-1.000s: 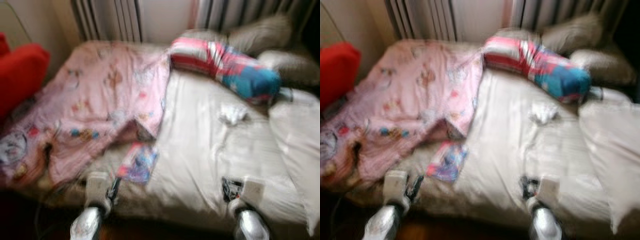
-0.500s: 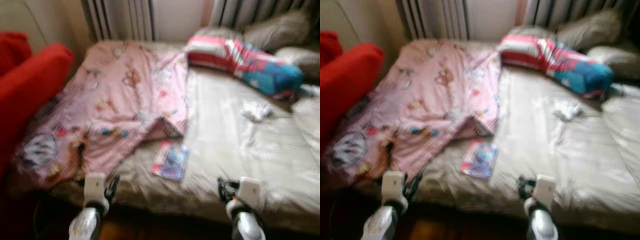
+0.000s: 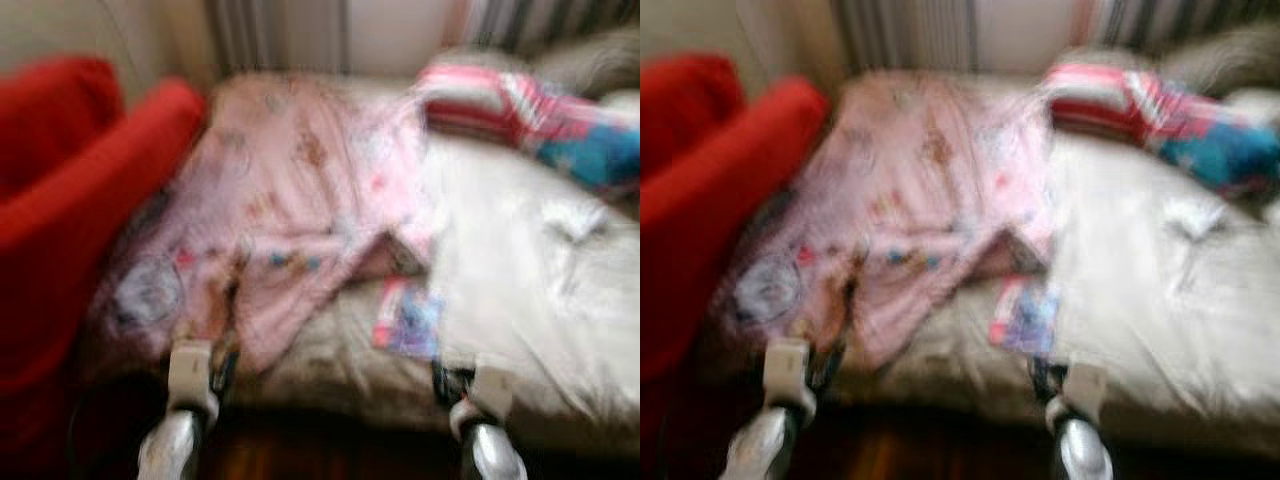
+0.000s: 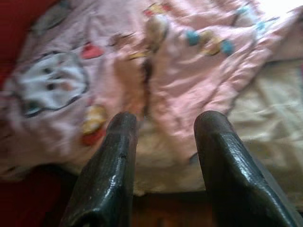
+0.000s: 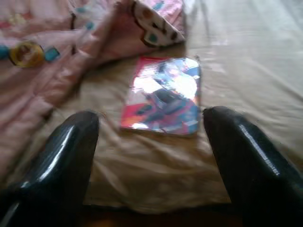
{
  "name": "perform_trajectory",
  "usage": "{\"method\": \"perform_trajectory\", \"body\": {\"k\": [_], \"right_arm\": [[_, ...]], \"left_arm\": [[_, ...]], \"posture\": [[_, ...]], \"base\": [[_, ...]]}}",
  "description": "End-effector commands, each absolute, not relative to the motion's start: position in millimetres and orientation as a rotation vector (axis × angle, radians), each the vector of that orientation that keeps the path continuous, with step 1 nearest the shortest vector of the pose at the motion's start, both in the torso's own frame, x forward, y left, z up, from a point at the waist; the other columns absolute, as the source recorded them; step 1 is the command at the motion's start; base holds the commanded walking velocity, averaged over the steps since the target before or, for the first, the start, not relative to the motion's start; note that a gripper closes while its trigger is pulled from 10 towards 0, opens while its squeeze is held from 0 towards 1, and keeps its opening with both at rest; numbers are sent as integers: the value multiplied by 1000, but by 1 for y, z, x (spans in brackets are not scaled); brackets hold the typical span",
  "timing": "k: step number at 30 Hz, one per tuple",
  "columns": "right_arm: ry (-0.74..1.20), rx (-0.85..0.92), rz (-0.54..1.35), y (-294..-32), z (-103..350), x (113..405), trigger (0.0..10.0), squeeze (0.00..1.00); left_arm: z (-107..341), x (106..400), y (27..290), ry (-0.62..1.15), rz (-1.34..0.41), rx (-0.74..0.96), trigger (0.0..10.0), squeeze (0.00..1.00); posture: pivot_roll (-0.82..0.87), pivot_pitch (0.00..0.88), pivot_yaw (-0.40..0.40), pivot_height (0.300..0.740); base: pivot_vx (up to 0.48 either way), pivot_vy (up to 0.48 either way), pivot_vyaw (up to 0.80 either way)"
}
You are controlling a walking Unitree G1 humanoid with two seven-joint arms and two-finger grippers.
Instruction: Clean up the room
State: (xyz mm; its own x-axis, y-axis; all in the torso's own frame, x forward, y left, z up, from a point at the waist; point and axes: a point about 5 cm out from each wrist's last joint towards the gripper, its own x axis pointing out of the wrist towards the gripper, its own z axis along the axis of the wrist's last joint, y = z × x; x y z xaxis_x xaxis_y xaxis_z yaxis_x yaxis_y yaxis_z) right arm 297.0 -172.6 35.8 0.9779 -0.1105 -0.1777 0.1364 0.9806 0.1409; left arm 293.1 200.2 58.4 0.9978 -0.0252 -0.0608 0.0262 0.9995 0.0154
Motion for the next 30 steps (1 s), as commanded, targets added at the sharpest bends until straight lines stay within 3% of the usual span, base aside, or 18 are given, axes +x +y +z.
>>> {"method": "perform_trajectory", "body": {"k": [1, 18, 30], "right_arm": [[213, 148, -155, -181, 24, 286, 10000, 0], [195, 152, -121, -178, 25, 286, 10000, 0], [158, 127, -103, -183, 33, 292, 10000, 0]], "left_arm": [[53, 290, 196, 75, -39, -4, 10000, 0], [54, 290, 195, 77, -44, -8, 10000, 0], [52, 291, 195, 73, -29, -21, 10000, 0]], "posture": [[3, 233, 59, 740], [5, 231, 61, 740], [-8, 174, 42, 740]], "base": [[0, 0, 0], [0, 0, 0], [0, 0, 0]]}}
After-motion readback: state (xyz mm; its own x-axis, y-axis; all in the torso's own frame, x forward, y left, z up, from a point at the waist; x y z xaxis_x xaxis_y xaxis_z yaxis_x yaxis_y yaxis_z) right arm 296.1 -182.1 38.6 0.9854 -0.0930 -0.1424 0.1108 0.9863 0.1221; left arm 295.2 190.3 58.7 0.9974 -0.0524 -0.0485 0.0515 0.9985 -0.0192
